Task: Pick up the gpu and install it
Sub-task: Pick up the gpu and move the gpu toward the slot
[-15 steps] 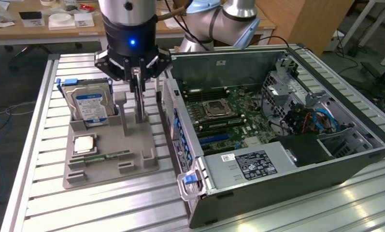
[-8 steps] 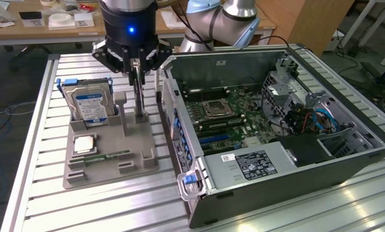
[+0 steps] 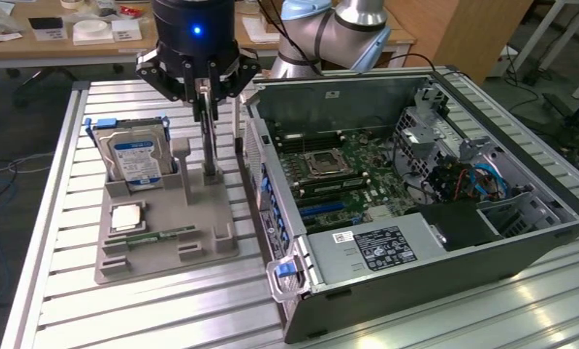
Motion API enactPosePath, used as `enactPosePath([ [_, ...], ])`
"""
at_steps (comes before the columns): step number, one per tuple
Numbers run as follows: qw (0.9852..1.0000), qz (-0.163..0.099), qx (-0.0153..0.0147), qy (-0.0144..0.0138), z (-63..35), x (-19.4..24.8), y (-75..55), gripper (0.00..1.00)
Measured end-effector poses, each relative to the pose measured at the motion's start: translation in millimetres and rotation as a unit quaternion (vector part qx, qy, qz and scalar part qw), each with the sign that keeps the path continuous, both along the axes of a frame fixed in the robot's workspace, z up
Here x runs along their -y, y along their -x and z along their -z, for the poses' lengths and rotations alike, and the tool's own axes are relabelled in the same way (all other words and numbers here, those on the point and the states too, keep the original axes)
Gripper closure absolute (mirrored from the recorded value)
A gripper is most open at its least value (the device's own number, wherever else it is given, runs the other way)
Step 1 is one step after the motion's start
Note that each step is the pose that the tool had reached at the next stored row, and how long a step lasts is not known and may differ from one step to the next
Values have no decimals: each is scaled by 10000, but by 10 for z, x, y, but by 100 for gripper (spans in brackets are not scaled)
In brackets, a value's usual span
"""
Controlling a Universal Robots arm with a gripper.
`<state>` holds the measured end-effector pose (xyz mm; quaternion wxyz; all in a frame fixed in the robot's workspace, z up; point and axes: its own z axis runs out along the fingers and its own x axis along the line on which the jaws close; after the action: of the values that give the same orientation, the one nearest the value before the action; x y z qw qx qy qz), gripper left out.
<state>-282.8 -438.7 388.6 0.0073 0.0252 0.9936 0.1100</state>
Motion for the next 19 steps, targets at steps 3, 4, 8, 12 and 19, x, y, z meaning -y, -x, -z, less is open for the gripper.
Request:
enactPosePath([
  [3, 10000, 1, -5, 40, -7, 0, -1, 73],
  [4, 10000, 1, -5, 39, -7, 0, -1, 73],
  [8, 10000, 1, -6, 40, -15, -1, -2, 73],
  [12, 10000, 1, -8, 59, -60, -1, -11, 73],
  [19, 9999, 1, -16, 133, -91, 0, -18, 73],
])
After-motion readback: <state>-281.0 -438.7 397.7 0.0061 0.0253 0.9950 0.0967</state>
